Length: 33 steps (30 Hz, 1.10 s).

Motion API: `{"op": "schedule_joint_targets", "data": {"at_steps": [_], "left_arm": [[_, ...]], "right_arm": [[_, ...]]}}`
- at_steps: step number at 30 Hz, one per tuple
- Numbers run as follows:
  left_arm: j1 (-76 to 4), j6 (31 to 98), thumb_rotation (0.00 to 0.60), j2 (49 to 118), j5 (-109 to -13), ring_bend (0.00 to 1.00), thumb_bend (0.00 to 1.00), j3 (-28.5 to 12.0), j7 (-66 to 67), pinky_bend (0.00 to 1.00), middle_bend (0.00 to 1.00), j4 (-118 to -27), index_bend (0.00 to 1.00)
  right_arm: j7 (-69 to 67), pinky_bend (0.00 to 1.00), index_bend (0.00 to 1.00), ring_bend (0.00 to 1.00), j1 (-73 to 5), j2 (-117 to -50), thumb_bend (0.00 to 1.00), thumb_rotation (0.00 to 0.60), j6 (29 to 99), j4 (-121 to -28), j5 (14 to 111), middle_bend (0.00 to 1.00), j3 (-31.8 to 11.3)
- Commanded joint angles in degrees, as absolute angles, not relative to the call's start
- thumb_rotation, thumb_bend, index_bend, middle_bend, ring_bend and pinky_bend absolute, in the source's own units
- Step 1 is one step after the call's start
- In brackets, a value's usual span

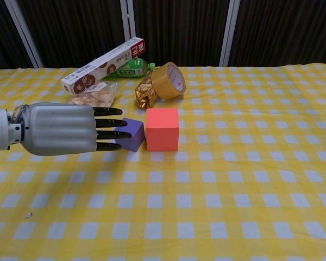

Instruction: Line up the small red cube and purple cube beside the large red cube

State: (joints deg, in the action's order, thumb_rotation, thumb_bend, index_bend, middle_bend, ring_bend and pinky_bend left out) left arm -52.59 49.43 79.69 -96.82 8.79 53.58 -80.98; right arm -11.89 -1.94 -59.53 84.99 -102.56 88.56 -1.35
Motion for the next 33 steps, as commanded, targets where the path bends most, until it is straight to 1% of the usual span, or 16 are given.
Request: {"op": "schedule_joint_targets", "data": {"at_steps": [1, 9, 20, 33], "left_arm": [[-52.5, 49.0, 0.600, 80.1, -97.1, 0.00, 0.62, 8.5, 53.7, 0.00, 0.00, -80.3, 0.12], [-52.3, 48.3, 0.600, 79.7, -98.9, 0.00, 0.62, 9.1, 53.2, 0.00, 0.00, -79.9, 0.12], [-51.7, 47.3, 0.600, 80.2, -99.2, 0.00, 0.62, 8.5, 52.6, 0.00, 0.00, -78.9, 0.12], [-51.4, 45.7, 0.600, 82.1, -97.4, 0.00, 0.62, 6.2, 53.3, 0.00, 0.00, -77.3, 0.12]], "right_arm": [[-12.1, 0.00, 0.00, 0.00, -1.9, -59.5, 0.31, 0.600, 85.0, -102.6, 88.5, 0.00, -1.4], [-12.0, 0.00, 0.00, 0.00, -1.9, -59.6, 0.31, 0.600, 85.2, -102.5, 88.6, 0.00, -1.4], [-12.0, 0.00, 0.00, 0.00, -1.8, -59.8, 0.31, 0.600, 85.5, -102.5, 88.7, 0.00, -1.5], [-12.4, 0.00, 0.00, 0.00, -1.8, -59.9, 0.31, 0.600, 85.9, -102.4, 88.9, 0.00, -1.6]]}}
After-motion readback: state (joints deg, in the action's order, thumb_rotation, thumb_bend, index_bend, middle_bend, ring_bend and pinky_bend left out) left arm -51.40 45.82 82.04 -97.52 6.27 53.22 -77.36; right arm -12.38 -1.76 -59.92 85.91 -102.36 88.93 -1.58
